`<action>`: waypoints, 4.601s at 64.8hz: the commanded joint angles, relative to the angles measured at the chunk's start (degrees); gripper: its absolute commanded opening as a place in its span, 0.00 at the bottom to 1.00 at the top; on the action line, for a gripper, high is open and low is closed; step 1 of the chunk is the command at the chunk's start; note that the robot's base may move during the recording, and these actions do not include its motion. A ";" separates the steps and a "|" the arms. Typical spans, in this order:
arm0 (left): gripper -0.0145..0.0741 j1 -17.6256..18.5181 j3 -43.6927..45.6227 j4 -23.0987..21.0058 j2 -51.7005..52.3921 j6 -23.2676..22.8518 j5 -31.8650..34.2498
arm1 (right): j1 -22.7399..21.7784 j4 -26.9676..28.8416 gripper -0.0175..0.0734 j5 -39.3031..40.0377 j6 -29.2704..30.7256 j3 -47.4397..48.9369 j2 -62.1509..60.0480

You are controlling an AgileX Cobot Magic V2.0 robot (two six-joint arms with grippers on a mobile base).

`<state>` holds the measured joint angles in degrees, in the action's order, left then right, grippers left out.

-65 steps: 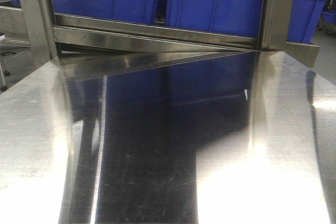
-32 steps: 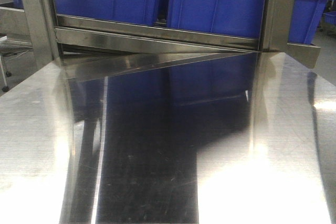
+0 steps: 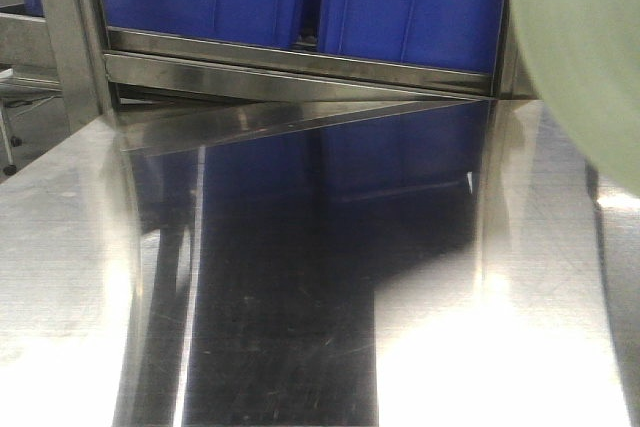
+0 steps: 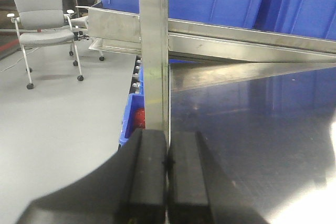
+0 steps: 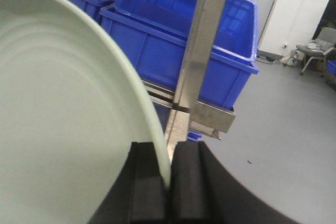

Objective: Place green plate on second shelf with right arm
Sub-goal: 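Pull the held plate back toward the robot body with the right gripper, then drive the base away from the table toward the bin shelving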

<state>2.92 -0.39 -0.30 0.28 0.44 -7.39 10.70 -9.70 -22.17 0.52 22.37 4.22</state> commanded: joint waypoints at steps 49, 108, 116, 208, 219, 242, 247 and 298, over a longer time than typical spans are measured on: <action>0.31 0.34 -2.40 -0.50 0.82 -0.44 4.66 | -8.41 2.74 0.25 24.10 -4.28 -6.44 0.12; 0.31 0.34 -2.40 -0.50 0.82 -0.44 4.66 | -8.41 2.74 0.25 23.58 -4.28 -6.44 0.12; 0.31 0.34 -2.40 -0.50 0.82 -0.44 4.66 | -8.41 2.74 0.25 23.03 -4.28 -6.44 0.12; 0.31 0.34 -2.40 -0.50 0.82 -0.44 4.66 | -8.41 2.74 0.25 23.00 -4.28 -6.44 0.12; 0.31 0.34 -2.40 -0.50 0.82 -0.44 4.66 | -8.41 2.74 0.25 23.01 -4.28 -6.44 0.12; 0.31 0.34 -2.40 -0.50 0.82 -0.44 4.66 | -8.41 2.74 0.25 23.07 -4.28 -6.44 0.12; 0.31 0.34 -2.40 -0.50 0.82 -0.44 4.66 | -8.41 2.74 0.25 23.08 -4.28 -6.44 0.12; 0.31 0.24 -2.40 -0.50 0.82 -0.44 4.66 | -8.41 2.74 0.25 23.01 -4.28 -6.44 0.12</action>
<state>2.92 -0.39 -0.30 0.28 0.44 -7.59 2.69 -7.12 -5.13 -3.54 14.08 3.75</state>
